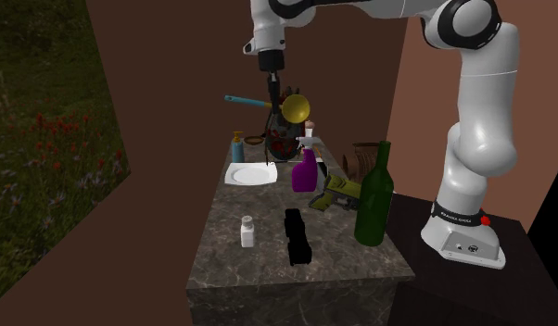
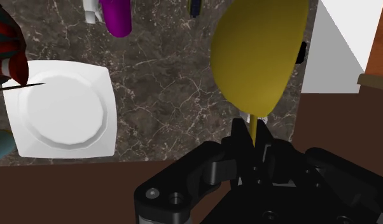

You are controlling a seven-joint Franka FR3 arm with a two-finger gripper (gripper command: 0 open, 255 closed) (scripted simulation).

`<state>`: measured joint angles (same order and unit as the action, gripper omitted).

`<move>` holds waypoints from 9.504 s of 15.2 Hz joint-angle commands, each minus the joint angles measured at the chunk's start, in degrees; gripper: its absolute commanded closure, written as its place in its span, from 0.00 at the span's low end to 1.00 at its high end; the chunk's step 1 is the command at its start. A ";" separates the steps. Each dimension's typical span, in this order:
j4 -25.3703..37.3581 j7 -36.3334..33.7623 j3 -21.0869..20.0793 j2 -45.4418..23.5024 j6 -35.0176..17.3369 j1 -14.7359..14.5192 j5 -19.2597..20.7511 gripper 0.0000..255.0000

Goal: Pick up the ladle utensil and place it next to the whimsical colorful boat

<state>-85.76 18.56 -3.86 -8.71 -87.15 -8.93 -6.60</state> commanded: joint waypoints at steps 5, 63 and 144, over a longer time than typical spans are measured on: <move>6.31 -0.60 -0.02 -1.20 5.09 0.00 0.03 1.00; -13.49 39.42 18.43 8.63 -1.96 21.01 5.67 1.00; -37.02 43.98 17.41 -9.35 -42.79 22.19 -0.05 0.00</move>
<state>-123.37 62.57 13.23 -19.10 -131.59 13.19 -7.12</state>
